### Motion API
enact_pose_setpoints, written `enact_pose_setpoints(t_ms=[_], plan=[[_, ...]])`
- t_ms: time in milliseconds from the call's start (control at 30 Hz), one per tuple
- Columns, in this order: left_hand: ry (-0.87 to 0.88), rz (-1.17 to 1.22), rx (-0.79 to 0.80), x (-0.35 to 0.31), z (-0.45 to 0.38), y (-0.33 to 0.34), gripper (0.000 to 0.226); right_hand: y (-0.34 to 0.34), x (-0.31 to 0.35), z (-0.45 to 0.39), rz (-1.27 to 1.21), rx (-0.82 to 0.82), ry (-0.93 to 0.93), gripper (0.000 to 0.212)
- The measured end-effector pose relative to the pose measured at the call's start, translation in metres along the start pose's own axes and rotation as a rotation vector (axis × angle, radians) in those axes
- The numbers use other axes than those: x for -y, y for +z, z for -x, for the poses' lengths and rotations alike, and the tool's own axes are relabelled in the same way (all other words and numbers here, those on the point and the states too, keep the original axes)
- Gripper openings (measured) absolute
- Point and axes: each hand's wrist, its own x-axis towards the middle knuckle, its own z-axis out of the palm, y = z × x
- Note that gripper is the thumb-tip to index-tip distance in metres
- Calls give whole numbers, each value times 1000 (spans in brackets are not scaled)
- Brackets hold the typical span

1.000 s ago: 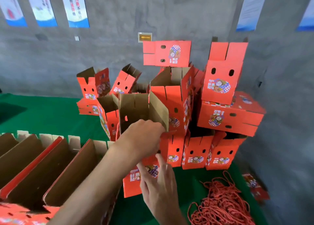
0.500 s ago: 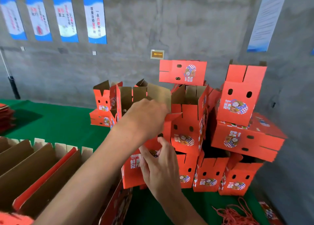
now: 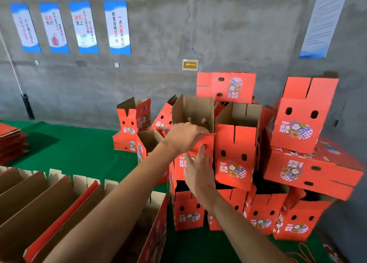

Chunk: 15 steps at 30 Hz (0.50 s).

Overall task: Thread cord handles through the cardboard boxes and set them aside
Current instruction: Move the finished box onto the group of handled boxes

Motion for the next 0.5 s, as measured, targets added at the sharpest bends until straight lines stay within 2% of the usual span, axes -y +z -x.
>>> enact_pose_setpoints(t_ms=[133, 200, 233, 267, 300, 333, 400, 433, 500], plan=[[-6, 216, -260, 10, 22, 36, 45, 28, -14, -15, -142, 187, 42, 71], [-124, 322, -321, 12, 45, 54, 34, 32, -18, -23, -201, 231, 11, 74], [-232, 344, -288, 12, 58, 64, 23, 34, -18, -26, -231, 262, -16, 74], [-368, 349, -198, 13, 71, 76, 16, 35, -19, -28, -262, 282, -45, 73], [-505, 322, -49, 15, 84, 89, 20, 37, -19, -28, -291, 285, -68, 70], [-596, 274, 153, 17, 98, 103, 31, 38, -19, -27, -318, 279, -75, 67], [-654, 222, 549, 19, 126, 128, 52, 39, -18, -18, -366, 263, -58, 63], [-659, 226, 670, 17, 137, 139, 56, 39, -17, -11, -393, 243, -48, 62], [-657, 279, 745, 8, 151, 154, 46, 38, -17, 3, -462, 174, -25, 59]])
